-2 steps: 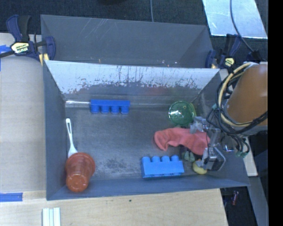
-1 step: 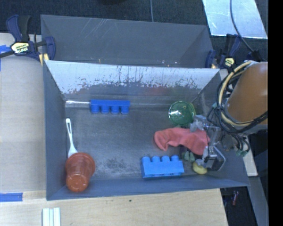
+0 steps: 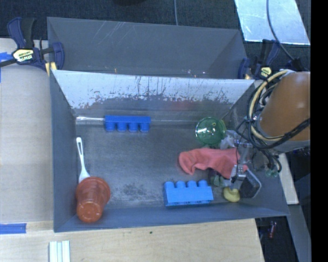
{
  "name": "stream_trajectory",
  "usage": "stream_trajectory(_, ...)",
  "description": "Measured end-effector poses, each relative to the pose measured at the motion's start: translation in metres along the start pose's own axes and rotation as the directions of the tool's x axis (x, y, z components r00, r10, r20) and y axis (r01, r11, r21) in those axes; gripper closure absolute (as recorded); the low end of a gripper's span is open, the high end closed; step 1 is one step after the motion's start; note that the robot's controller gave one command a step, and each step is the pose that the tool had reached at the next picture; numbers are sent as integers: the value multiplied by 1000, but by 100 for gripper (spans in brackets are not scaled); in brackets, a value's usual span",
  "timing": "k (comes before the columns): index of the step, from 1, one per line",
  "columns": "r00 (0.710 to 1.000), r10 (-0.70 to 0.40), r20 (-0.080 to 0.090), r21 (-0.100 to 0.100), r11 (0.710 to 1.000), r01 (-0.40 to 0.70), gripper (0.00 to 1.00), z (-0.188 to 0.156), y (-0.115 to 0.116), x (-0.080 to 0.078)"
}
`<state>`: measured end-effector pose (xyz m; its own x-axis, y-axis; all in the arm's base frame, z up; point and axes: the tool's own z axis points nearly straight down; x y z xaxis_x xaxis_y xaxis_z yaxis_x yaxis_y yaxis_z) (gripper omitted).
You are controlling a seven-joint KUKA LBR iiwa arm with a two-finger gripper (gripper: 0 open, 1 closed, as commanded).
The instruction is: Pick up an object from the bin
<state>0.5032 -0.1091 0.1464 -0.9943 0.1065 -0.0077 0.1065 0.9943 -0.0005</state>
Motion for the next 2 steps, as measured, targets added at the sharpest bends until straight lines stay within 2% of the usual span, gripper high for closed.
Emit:
stream_trajectory(1,998,59,-7,0,998,-59,0,27,-3,-5)
stream_trajectory(2,961,275,-5,1,961,-275,0,51,-5,-15)
